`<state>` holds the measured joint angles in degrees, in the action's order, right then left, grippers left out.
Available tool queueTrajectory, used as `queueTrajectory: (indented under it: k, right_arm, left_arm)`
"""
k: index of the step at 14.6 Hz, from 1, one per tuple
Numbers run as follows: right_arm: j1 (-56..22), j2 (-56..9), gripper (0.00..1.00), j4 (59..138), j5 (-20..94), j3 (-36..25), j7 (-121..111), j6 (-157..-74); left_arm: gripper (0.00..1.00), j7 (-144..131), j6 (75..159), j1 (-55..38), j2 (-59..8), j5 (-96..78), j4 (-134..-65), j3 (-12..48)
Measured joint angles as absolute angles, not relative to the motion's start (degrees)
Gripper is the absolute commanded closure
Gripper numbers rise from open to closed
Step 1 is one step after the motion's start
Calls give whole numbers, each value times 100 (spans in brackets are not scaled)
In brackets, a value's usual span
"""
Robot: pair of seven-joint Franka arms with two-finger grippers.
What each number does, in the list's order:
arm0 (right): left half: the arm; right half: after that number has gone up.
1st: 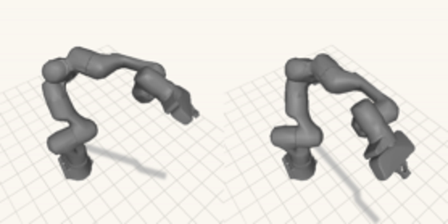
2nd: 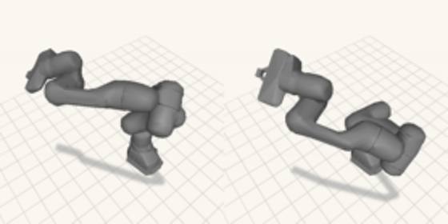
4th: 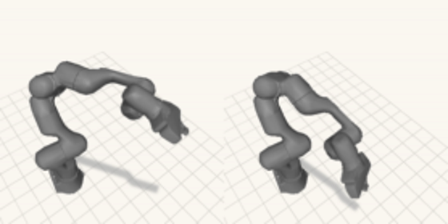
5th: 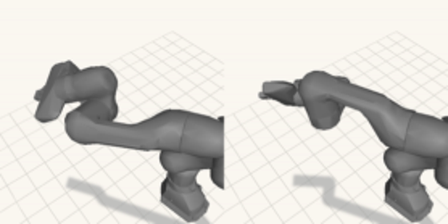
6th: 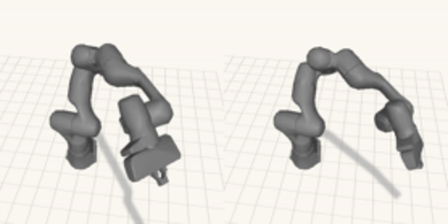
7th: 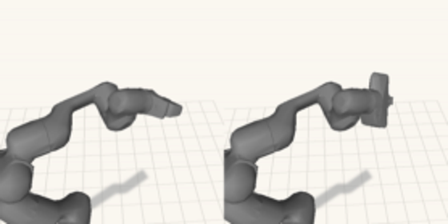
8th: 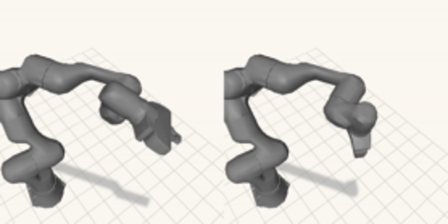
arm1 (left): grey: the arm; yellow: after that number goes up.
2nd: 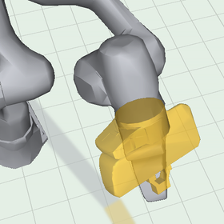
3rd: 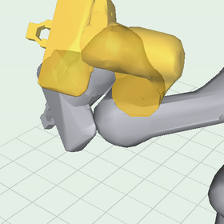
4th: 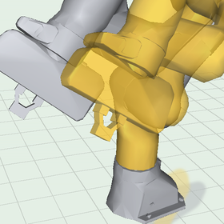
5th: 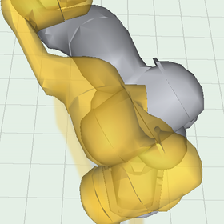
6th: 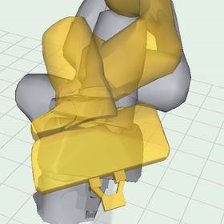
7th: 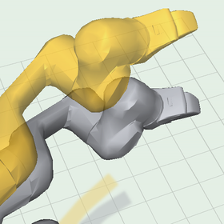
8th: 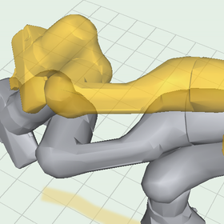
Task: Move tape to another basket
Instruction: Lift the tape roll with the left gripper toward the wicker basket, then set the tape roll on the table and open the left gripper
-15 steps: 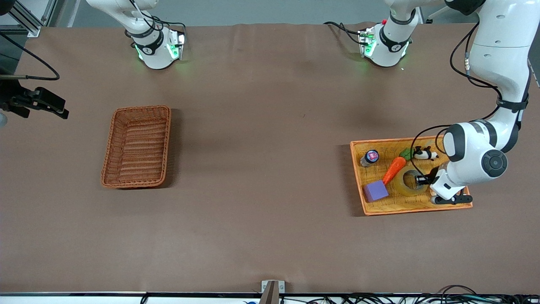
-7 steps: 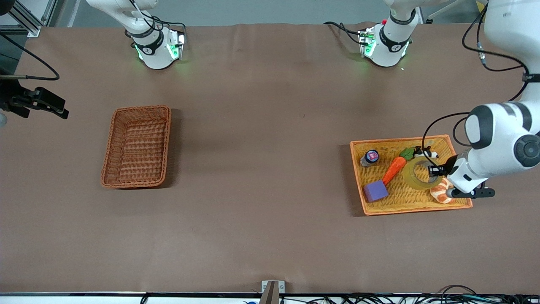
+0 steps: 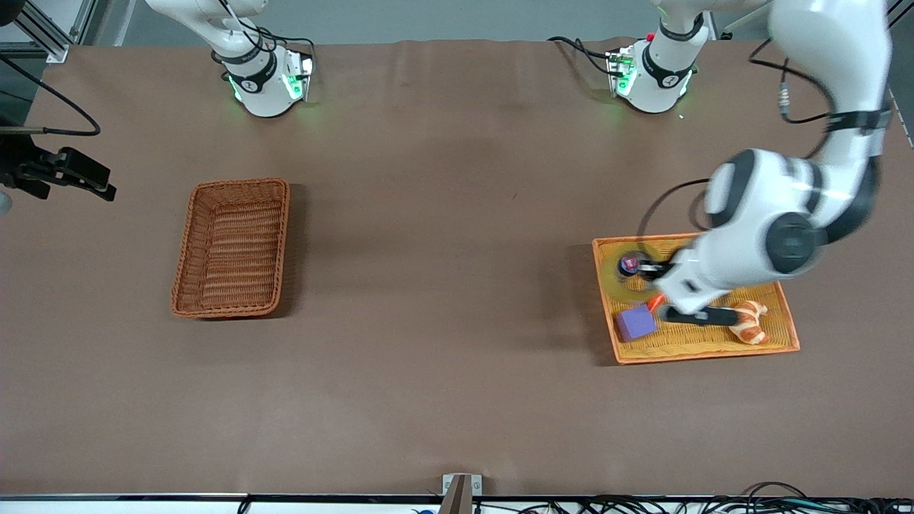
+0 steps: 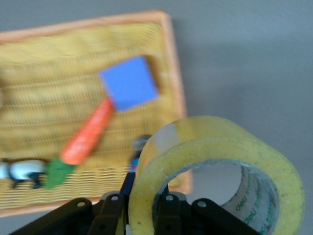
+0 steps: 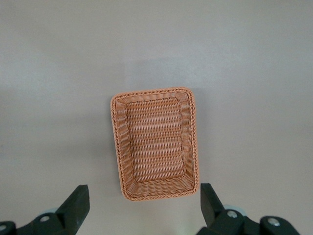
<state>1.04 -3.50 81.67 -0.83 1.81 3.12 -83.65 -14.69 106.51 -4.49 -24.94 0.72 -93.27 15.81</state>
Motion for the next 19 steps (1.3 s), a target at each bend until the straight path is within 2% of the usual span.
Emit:
queueTrajectory:
  k: [2,6,10,13,17,19]
  right_arm:
    - [104,-350,0,8167,-83,180,312,-8364]
    - [104,-350,0,8167,-83,179,312,-8361]
    - [111,-350,0,8168,-83,169,311,-8360]
    - [123,-351,0,8169,-83,161,311,-8360]
    - [141,-351,0,8169,-83,160,311,-8362]
    - [142,-351,0,8169,-83,160,310,-8388]
  left_arm:
    - [94,-2117,10679,-1123,-2866,72,-9093,1592]
    - [95,-2941,10799,-2241,-3924,73,-8080,1588]
    - [97,-3077,11829,-3093,-4689,74,-7604,1528]
    - [95,-3181,12242,-3718,-5232,74,-6949,1328]
    - [85,-3206,13066,-4040,-5676,74,-6623,1300]
    - [66,-3196,13204,-4105,-5762,74,-6601,1287]
